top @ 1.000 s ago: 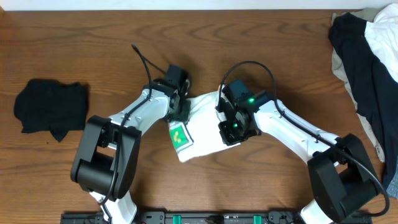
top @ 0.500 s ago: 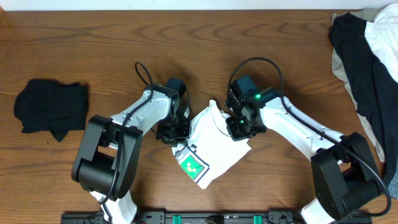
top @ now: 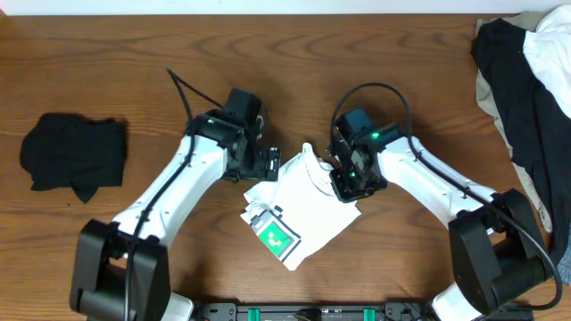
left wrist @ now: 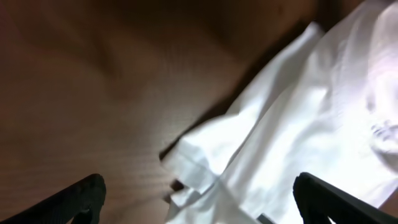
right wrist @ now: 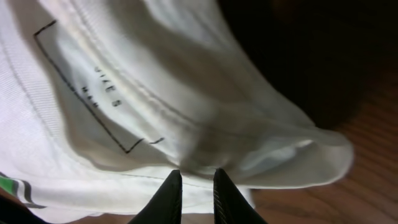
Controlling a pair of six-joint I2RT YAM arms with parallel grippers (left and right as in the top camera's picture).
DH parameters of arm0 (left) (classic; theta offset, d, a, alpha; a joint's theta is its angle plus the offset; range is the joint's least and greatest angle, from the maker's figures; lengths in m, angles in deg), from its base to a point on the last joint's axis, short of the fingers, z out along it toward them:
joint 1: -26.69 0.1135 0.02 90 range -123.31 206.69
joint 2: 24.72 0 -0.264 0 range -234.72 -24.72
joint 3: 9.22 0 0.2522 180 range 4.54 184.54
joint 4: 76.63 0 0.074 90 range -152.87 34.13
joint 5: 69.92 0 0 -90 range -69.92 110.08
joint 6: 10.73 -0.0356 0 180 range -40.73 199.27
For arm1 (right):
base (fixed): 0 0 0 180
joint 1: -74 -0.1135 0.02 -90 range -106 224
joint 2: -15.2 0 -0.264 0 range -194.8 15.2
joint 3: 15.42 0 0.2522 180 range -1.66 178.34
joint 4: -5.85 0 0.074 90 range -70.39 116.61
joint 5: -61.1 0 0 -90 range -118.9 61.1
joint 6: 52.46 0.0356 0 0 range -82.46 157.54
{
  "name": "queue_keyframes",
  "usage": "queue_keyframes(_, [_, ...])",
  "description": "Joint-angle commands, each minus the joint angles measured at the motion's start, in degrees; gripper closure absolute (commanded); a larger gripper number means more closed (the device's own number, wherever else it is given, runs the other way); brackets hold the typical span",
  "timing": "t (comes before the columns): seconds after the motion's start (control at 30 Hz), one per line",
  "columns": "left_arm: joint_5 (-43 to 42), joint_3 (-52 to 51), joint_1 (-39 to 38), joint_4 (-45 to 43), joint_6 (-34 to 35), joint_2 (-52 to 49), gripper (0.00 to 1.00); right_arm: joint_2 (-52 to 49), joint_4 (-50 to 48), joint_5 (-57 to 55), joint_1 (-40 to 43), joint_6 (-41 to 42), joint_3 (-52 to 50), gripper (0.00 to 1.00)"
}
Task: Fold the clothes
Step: 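Press the folded shirt down with both grippers at its top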
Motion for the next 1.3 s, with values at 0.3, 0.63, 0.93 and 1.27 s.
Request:
queue_keyframes(0.3, [-10.8, 0.1, -0.1, -2.2, -14.4, -6.8, 0.02, 0.4, 0.0, -0.3, 0.6, -0.8, -0.2, 0.82])
queue_keyframes(0.63, [-20.9, 0.0, -0.1, -1.9, -20.8, -13.4, 0.02, 0.4, 0.0, -0.3, 0.6, -0.6, -0.2, 0.82])
queue_keyframes(0.93, [-26.6, -3.2, -0.5, -1.0, -23.1, -15.5, 0.00, 0.4, 0.0, -0.3, 0.6, -0.6, -0.2, 0.82])
queue_keyframes(1.27, [-26.8, -3.5, -4.0, -0.7, -24.4, -15.5, 0.38, 0.4, 0.4, -0.3, 0.6, -0.6, -0.2, 0.82])
